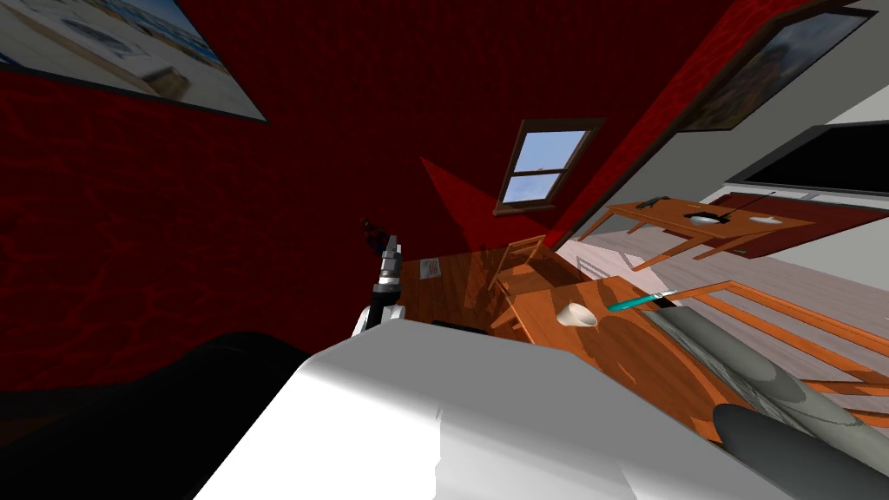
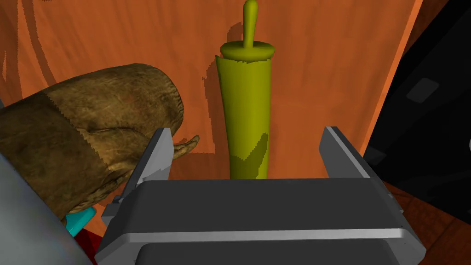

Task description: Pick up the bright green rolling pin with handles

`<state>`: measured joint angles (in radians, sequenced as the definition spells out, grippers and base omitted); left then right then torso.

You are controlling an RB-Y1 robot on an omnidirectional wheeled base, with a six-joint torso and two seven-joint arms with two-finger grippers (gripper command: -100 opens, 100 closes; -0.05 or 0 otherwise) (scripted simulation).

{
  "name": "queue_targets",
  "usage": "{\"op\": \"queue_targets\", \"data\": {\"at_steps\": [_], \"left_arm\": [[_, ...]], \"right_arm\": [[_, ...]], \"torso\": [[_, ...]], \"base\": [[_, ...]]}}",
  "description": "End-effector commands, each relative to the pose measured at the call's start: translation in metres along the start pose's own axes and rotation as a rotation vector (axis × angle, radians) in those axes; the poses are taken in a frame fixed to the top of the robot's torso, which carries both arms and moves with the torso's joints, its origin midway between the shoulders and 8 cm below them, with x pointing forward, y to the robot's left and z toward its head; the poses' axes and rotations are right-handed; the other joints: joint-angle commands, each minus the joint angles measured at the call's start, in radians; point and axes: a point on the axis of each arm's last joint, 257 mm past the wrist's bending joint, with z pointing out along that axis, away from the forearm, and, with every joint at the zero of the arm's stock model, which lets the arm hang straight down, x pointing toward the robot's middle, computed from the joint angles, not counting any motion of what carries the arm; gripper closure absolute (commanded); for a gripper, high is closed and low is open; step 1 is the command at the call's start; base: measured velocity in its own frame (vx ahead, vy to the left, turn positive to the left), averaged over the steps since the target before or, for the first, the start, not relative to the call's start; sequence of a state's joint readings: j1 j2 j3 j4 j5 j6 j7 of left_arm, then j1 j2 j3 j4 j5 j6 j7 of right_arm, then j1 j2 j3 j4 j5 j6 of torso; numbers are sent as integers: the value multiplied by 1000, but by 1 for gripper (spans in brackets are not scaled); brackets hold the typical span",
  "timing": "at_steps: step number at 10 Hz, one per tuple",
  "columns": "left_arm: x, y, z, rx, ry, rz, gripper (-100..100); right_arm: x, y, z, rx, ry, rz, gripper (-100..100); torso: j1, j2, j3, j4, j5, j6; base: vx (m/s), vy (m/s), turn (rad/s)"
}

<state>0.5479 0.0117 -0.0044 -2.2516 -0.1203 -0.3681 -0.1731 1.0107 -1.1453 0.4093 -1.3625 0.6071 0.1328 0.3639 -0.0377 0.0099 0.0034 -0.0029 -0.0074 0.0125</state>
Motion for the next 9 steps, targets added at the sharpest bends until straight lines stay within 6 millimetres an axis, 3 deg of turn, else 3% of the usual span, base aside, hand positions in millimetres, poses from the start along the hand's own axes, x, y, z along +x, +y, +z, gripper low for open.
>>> {"op": "queue_targets", "data": {"at_steps": [1, 4, 6, 7, 8, 9], "left_arm": [[0, 0, 0, 0, 0, 0, 0], [0, 0, 0, 0, 0, 0, 0], [0, 0, 0, 0, 0, 0, 0], [0, 0, 0, 0, 0, 0, 0], [0, 0, 0, 0, 0, 0, 0], [0, 0, 0, 0, 0, 0, 0]], "right_arm": [[-18, 8, 6, -19, -30, -5, -100], [-55, 33, 17, -63, -97, -17, -100], [-68, 42, 20, -79, -119, -20, -100], [-65, 40, 19, -75, -112, -19, -100], [-66, 40, 19, -75, -113, -19, 0], [-54, 24, 20, -35, -86, -34, -100]], "torso": [[0, 0, 0, 0, 0, 0], [-1, 0, 0, 1, -2, -2], [-5, -2, 0, 1, -3, -3], [-4, -2, 0, 1, -3, -3], [-2, 1, 1, 1, -2, -2], [-1, 3, 2, 2, -2, -2]], "base": [[83, -52, 2], [71, -51, -2], [79, -60, 14], [30, -17, 6], [6, -4, 0], [74, 104, 64]]}}
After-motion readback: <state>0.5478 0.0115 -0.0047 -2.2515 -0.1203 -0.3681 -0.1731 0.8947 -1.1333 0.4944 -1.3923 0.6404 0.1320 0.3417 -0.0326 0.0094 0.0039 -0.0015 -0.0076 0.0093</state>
